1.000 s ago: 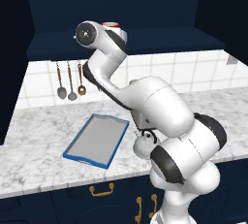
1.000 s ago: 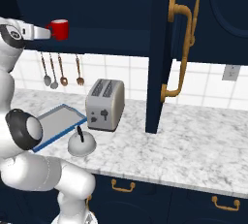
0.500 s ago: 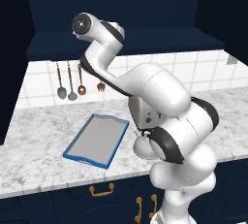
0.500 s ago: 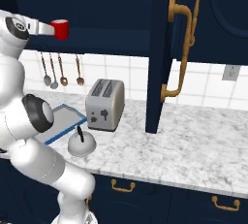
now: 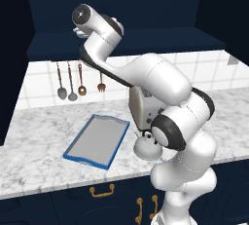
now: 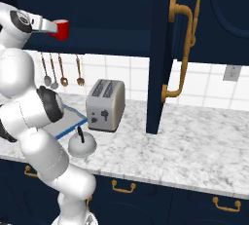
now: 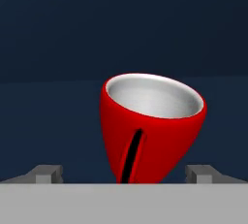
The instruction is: Pick the kettle from the counter and place it on the tray. Then pick the mug from the cabinet and place it on the tray. Then close the cabinet doors.
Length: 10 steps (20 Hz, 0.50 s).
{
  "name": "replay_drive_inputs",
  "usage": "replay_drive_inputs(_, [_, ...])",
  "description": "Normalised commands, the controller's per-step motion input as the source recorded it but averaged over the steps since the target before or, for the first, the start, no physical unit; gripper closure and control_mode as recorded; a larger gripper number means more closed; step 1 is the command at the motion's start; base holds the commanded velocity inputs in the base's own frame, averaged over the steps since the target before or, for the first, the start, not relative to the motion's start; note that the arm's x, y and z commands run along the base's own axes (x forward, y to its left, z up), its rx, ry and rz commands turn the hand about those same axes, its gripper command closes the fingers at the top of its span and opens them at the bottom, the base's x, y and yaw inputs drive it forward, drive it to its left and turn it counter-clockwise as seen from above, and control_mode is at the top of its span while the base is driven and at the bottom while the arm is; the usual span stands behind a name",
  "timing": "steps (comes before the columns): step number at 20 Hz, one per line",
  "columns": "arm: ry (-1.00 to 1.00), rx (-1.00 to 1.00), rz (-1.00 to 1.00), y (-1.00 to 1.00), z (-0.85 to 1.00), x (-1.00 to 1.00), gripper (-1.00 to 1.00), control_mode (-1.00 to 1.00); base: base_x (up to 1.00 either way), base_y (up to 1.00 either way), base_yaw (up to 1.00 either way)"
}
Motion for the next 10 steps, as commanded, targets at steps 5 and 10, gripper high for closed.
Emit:
replay_drive_inputs(5, [0.04, 0.02, 0.0, -0.12, 0.0, 0.09, 1.0, -1.0, 0.0, 0.0, 0.0])
replay_drive_inputs(10, [0.0, 0.06, 0.0, -0.17, 0.0, 0.05, 1.0, -1.0, 0.0, 0.0, 0.0])
